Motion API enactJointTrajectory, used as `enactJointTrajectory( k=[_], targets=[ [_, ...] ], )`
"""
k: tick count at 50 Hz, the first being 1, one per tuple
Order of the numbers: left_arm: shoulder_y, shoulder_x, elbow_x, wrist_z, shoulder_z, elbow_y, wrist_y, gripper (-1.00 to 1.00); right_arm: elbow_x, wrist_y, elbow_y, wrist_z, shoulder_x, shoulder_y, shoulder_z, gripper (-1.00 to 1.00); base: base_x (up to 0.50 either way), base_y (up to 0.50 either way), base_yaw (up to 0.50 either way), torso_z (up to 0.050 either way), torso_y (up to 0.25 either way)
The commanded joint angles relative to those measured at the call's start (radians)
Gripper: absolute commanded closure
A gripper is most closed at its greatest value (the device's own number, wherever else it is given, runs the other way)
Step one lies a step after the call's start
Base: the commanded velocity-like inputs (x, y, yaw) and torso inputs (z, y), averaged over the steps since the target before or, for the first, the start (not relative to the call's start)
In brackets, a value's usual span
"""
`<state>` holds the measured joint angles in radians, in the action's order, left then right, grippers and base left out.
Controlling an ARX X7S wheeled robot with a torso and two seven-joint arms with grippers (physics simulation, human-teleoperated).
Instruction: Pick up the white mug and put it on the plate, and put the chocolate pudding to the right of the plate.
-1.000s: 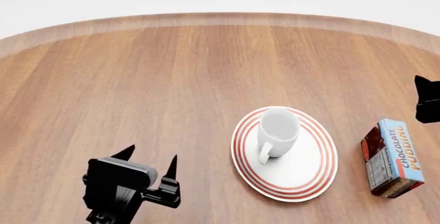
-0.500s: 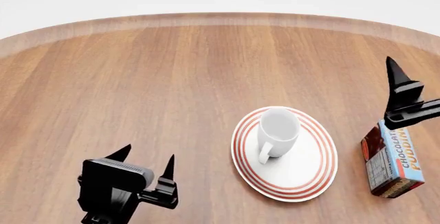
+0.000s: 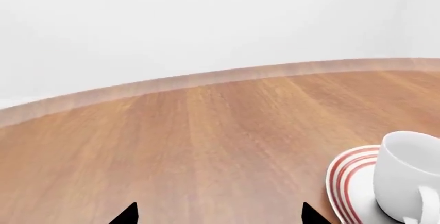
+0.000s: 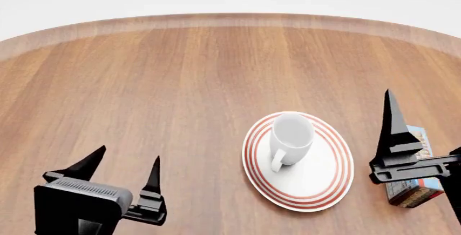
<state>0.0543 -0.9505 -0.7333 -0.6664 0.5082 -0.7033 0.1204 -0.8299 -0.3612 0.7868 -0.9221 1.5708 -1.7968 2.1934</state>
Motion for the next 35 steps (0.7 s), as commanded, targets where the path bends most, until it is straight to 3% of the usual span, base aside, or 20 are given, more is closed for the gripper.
enactJointTrajectory(
  k=[1,6,10,17,23,35],
  targets=[
    [-0.153,-0.078,0.062,-0.066,-0.118,-0.079,-0.125,-1.00,0.205,-0.186,-0.011,-0.097,0.000,0.122,0.088,-1.00,0.00,0.00,0.00,0.000,0.000],
    [-0.223,-0.104,0.081,-0.087,-0.156,-0.072,-0.191,-1.00,0.253,-0.243,-0.035,-0.123,0.000,0.151,0.115,-1.00,0.00,0.00,0.00,0.000,0.000],
    [-0.324,-0.123,0.111,-0.109,-0.200,-0.040,-0.286,-1.00,0.374,-0.399,-0.086,-0.204,0.000,0.194,0.156,-1.00,0.00,0.00,0.00,0.000,0.000],
    [-0.503,-0.153,0.212,-0.198,-0.299,-0.048,-0.415,-1.00,0.635,-0.468,-0.093,-0.457,0.000,0.241,0.200,-1.00,0.00,0.00,0.00,0.000,0.000],
    [-0.586,-0.158,0.310,-0.274,-0.355,-0.086,-0.429,-1.00,0.768,-0.540,-0.101,-0.593,0.000,0.256,0.213,-1.00,0.00,0.00,0.00,0.000,0.000],
    [-0.745,-0.119,0.456,-0.369,-0.495,-0.107,-0.521,-1.00,0.795,-0.465,-0.052,-0.649,0.000,0.226,0.176,-1.00,0.00,0.00,0.00,0.000,0.000]
  ],
)
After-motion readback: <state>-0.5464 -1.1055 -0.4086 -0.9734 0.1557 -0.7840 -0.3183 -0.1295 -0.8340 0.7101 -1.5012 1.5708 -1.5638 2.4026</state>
